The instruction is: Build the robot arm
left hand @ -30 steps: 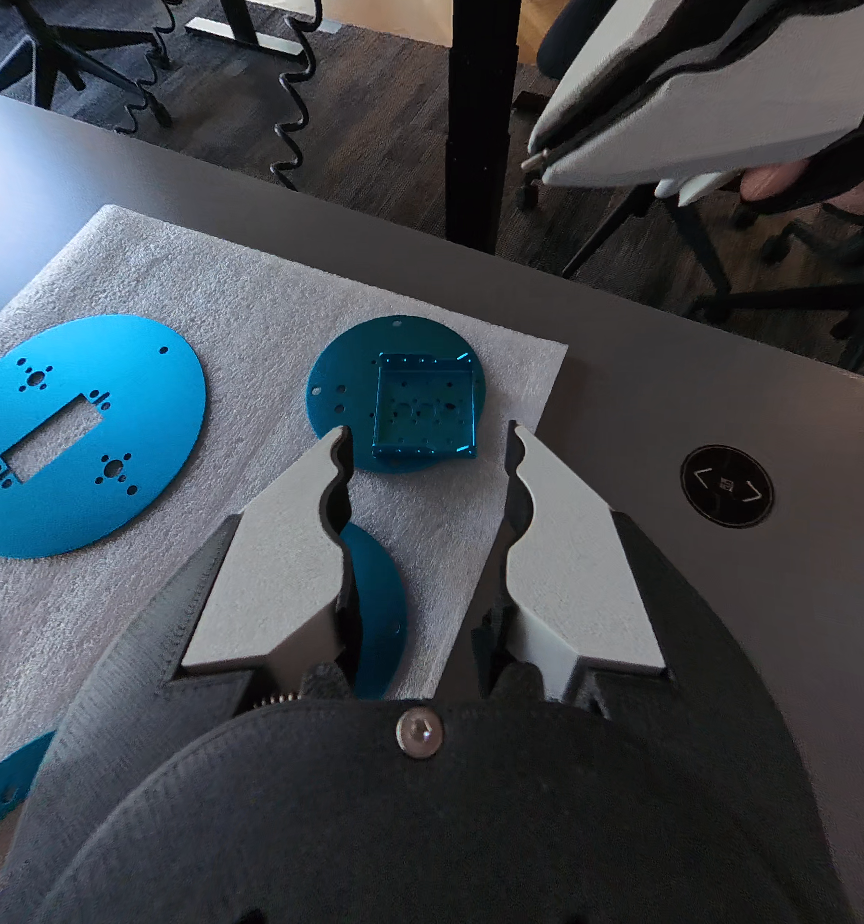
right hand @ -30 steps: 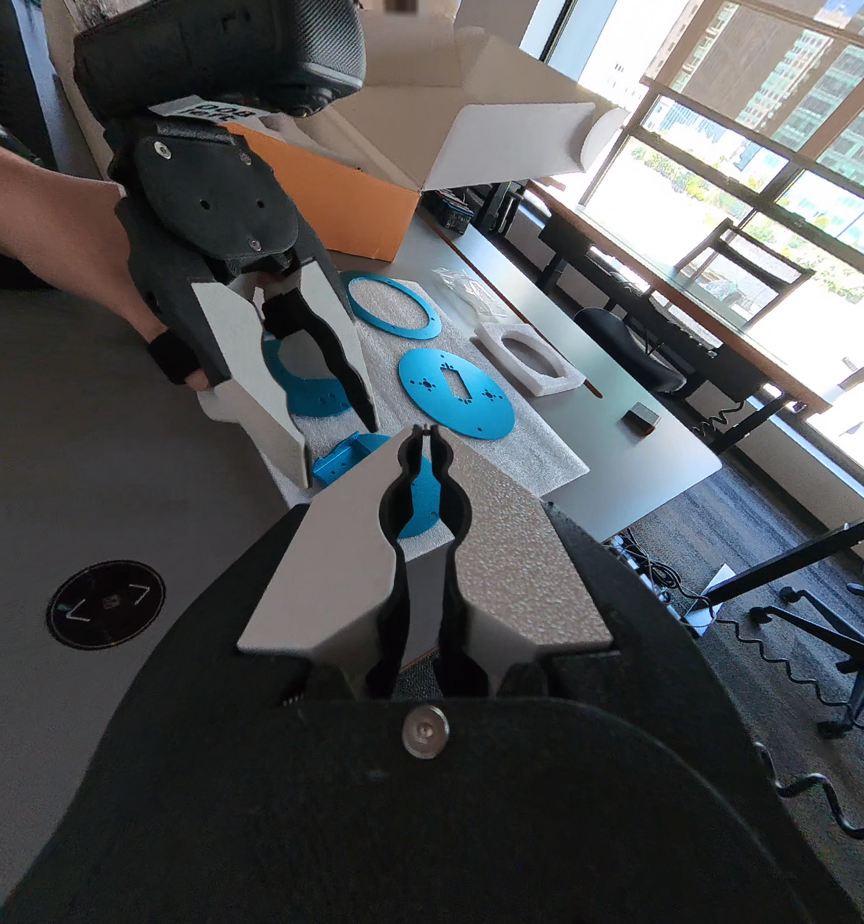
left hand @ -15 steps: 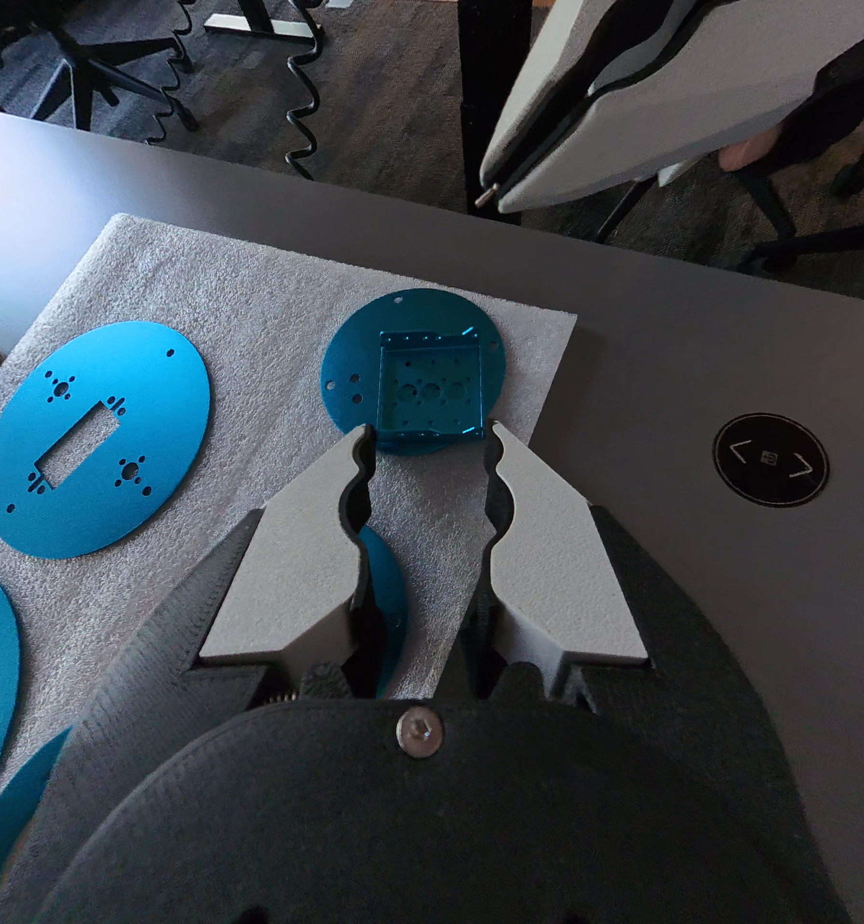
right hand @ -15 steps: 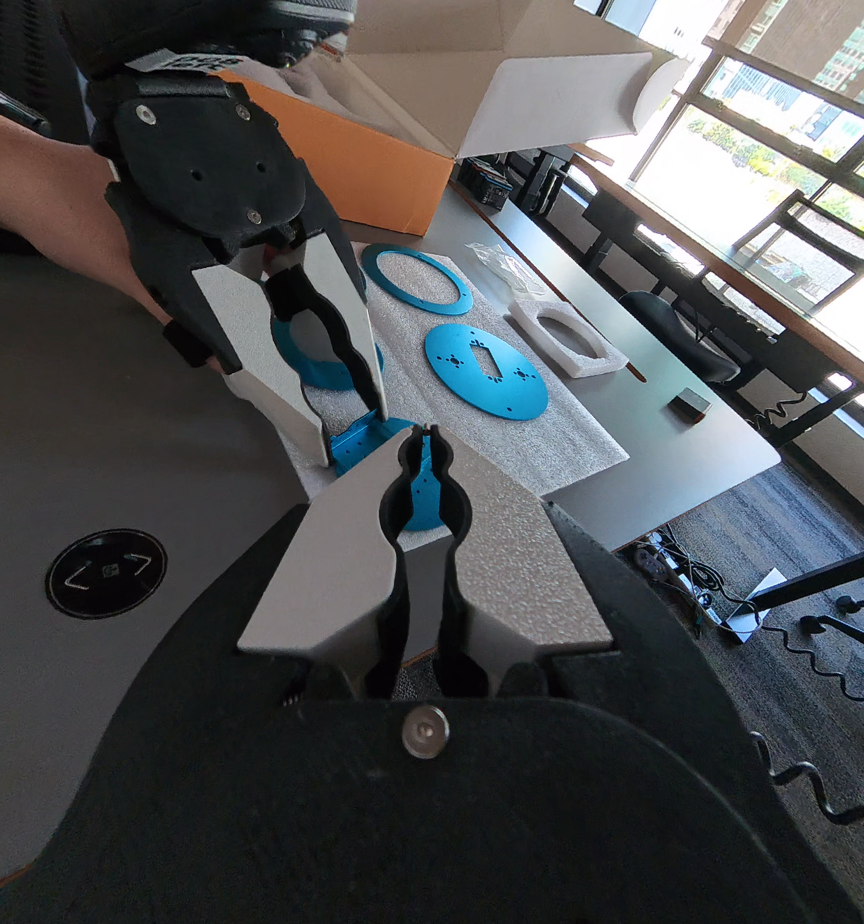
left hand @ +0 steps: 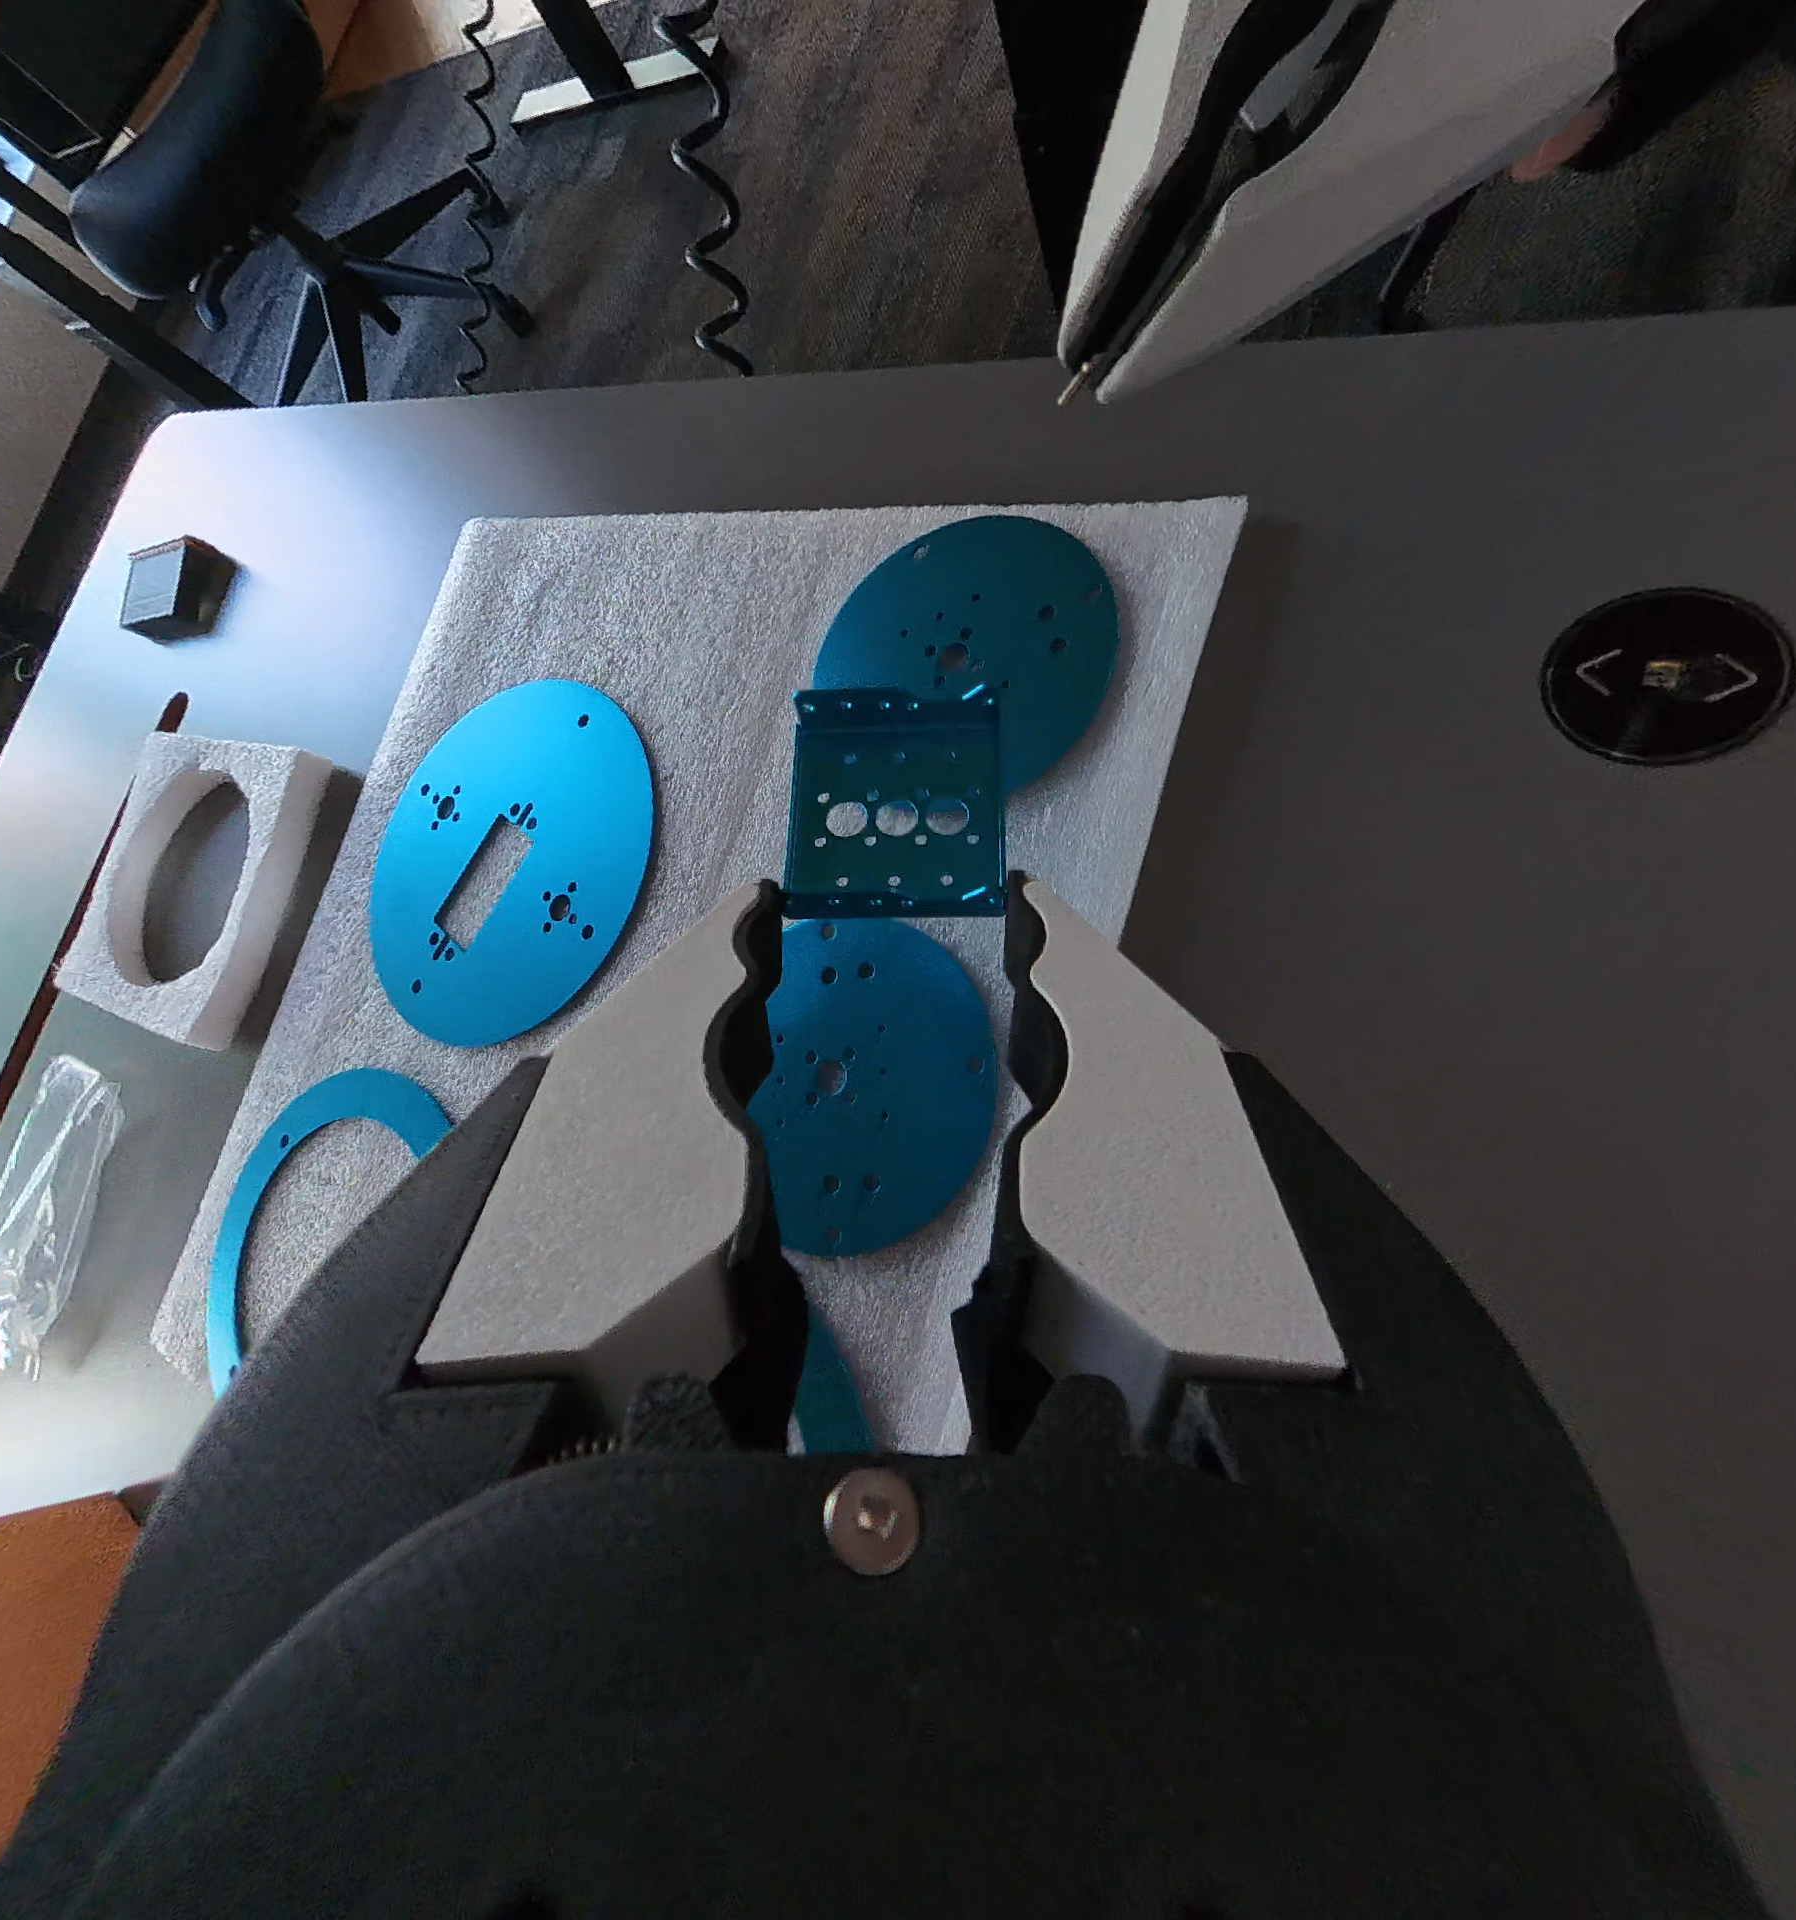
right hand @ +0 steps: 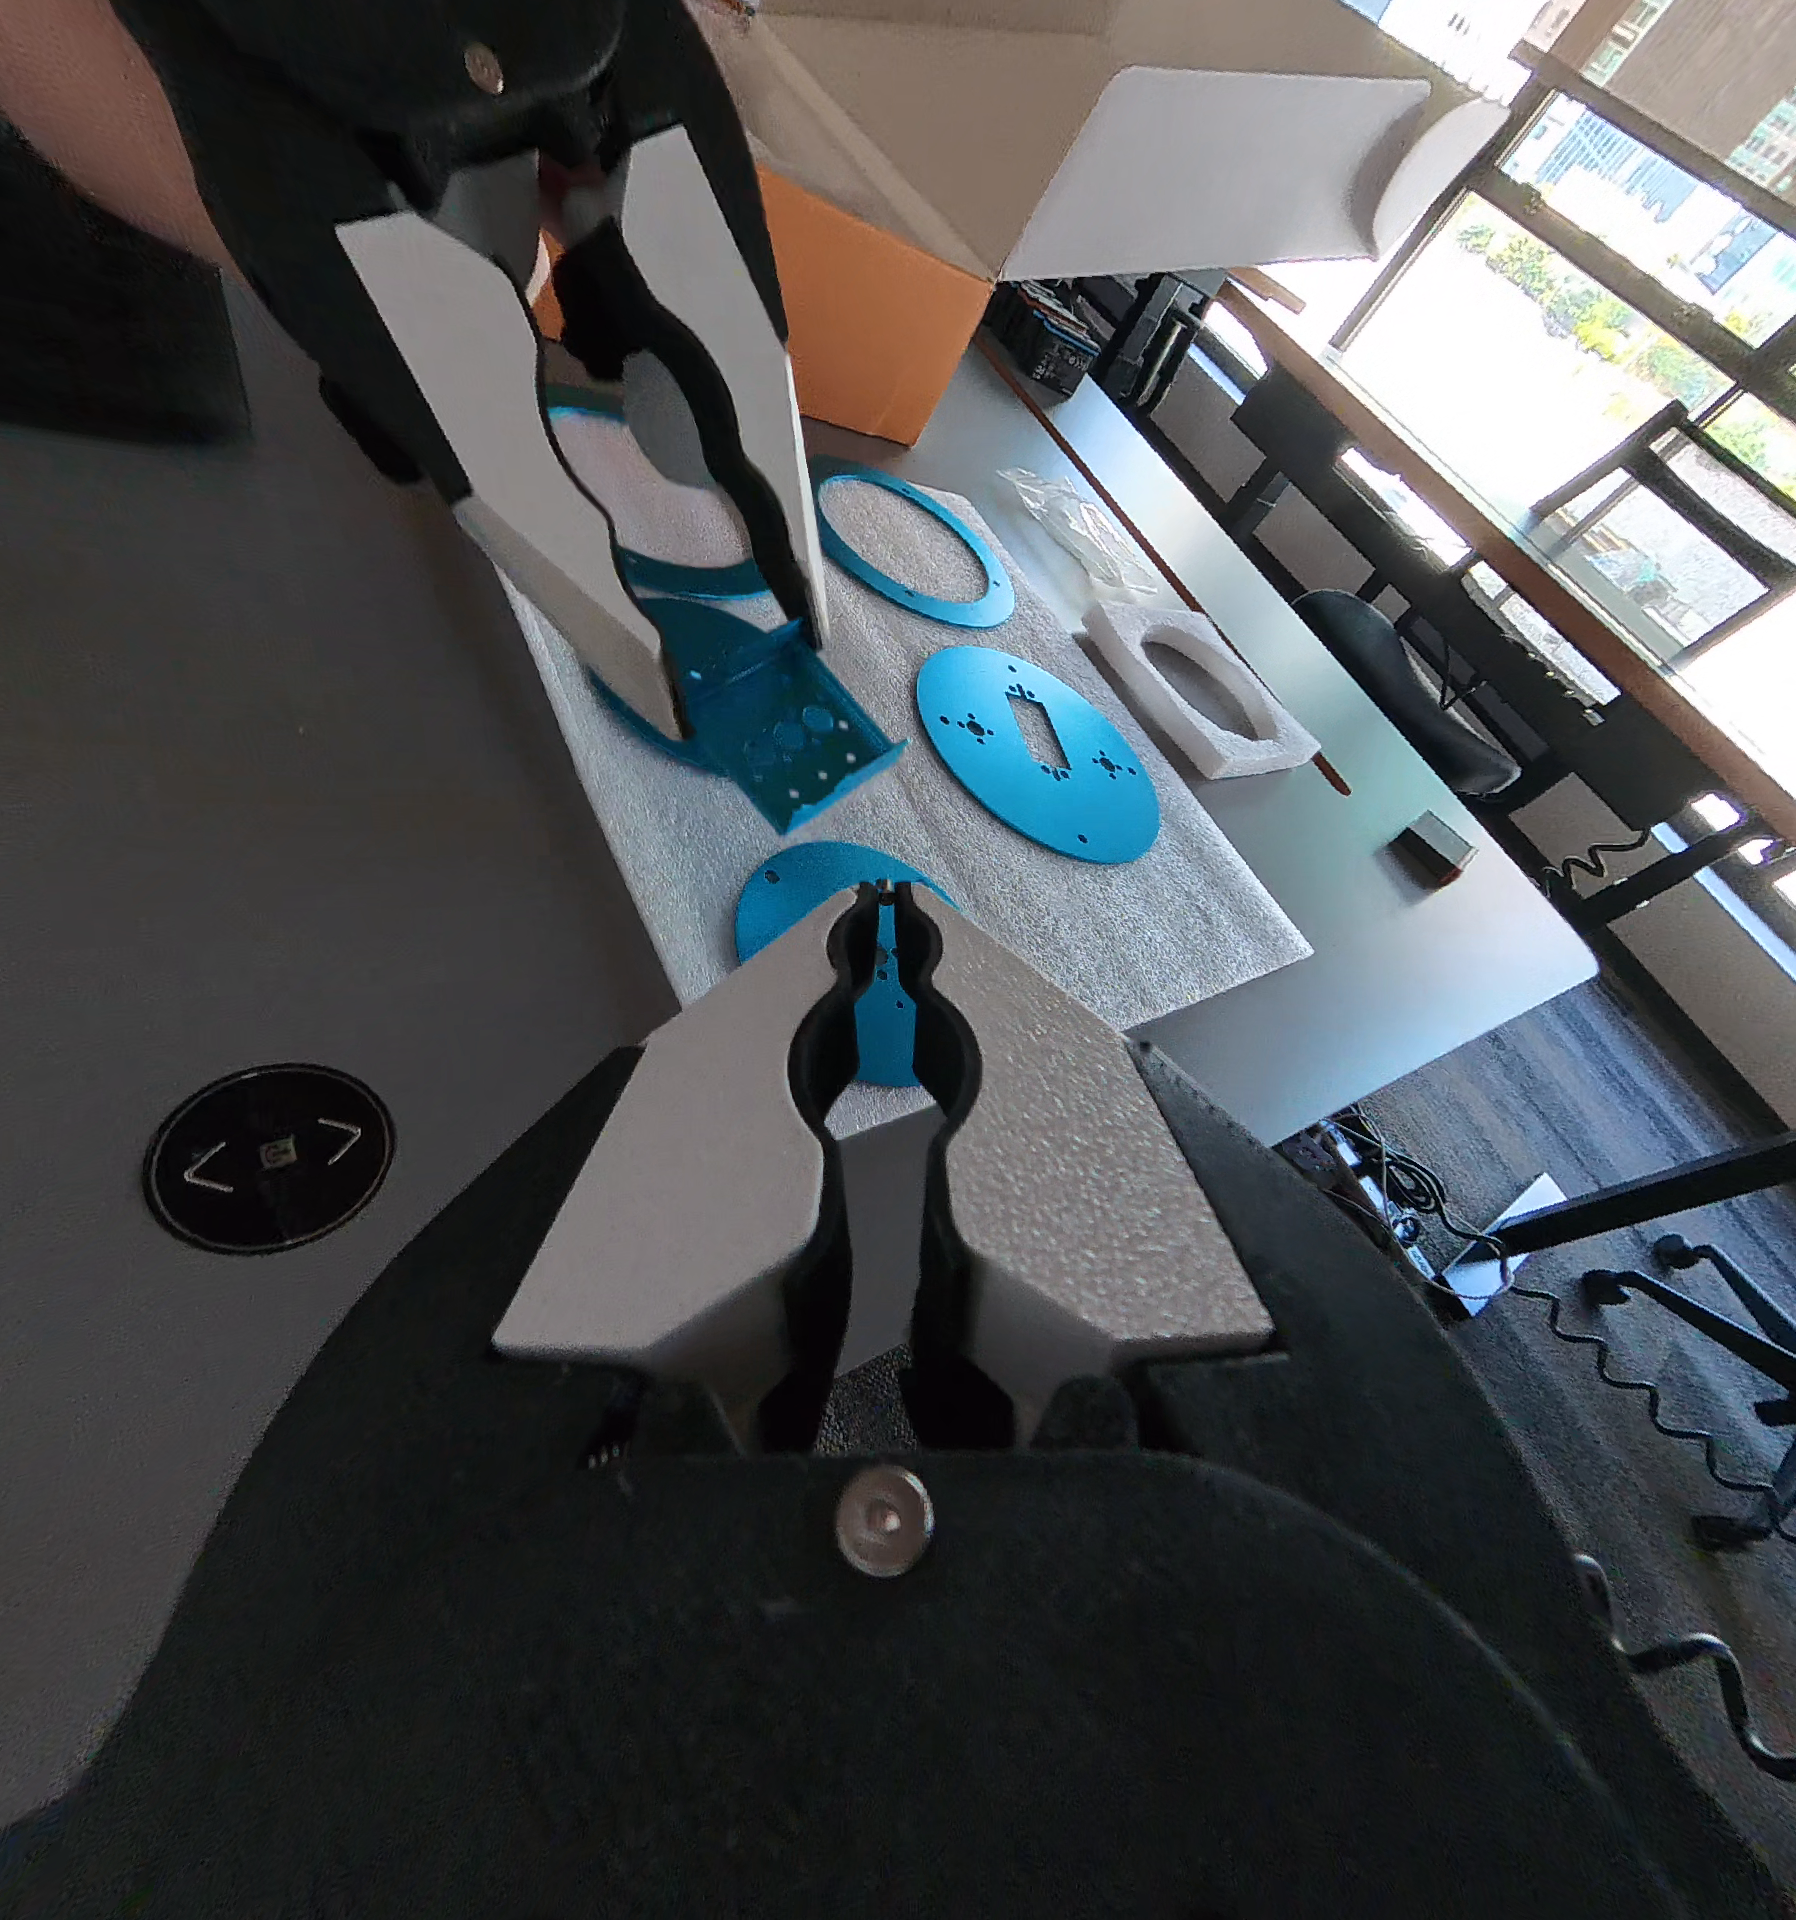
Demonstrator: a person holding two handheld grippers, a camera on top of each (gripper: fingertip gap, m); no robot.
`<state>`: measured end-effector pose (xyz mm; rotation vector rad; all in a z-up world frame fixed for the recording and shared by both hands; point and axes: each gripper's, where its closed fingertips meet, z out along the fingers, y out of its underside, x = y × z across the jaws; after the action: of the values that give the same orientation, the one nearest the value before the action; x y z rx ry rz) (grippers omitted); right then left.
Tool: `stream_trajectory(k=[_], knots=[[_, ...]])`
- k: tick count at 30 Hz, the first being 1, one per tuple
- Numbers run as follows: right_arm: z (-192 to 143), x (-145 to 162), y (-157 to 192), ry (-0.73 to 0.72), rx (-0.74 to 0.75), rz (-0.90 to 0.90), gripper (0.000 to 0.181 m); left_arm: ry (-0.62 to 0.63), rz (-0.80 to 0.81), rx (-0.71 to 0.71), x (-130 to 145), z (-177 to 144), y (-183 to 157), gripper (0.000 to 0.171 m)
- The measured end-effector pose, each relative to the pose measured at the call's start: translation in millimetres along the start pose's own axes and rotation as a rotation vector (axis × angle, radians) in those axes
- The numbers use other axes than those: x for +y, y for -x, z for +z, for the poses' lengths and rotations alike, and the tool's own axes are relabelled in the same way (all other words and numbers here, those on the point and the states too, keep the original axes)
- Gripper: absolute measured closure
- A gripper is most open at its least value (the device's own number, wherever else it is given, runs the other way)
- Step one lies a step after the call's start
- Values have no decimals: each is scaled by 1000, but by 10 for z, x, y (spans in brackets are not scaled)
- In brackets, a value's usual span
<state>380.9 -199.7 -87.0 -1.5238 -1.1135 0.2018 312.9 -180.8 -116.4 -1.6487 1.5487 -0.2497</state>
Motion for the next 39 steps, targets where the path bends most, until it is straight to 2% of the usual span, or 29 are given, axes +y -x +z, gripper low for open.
stream_trajectory(k=[8, 12, 15, 18, 21, 25, 39], knots=[[-75, 90, -10, 11, 17, 45, 180, -24, -96, 75, 98, -18, -23, 129], [-93, 167, -16, 30, -4, 58, 180, -49, -219, 111, 79, -12, -34, 129], [-20, 176, -6, 33, -108, 87, 180, -74, -309, 116, 30, -17, -21, 129], [128, 179, -43, 100, -240, 72, 180, -91, -355, 82, 22, -43, 9, 129], [268, 232, -18, 187, -383, 30, 179, -72, -342, 23, 75, -61, 22, 129], [391, 369, 13, 287, -493, 1, 179, -33, -321, -21, 149, -78, 16, 129], [317, 388, -179, 356, -511, 3, 179, -42, -374, 21, 104, 25, 0, 129]])
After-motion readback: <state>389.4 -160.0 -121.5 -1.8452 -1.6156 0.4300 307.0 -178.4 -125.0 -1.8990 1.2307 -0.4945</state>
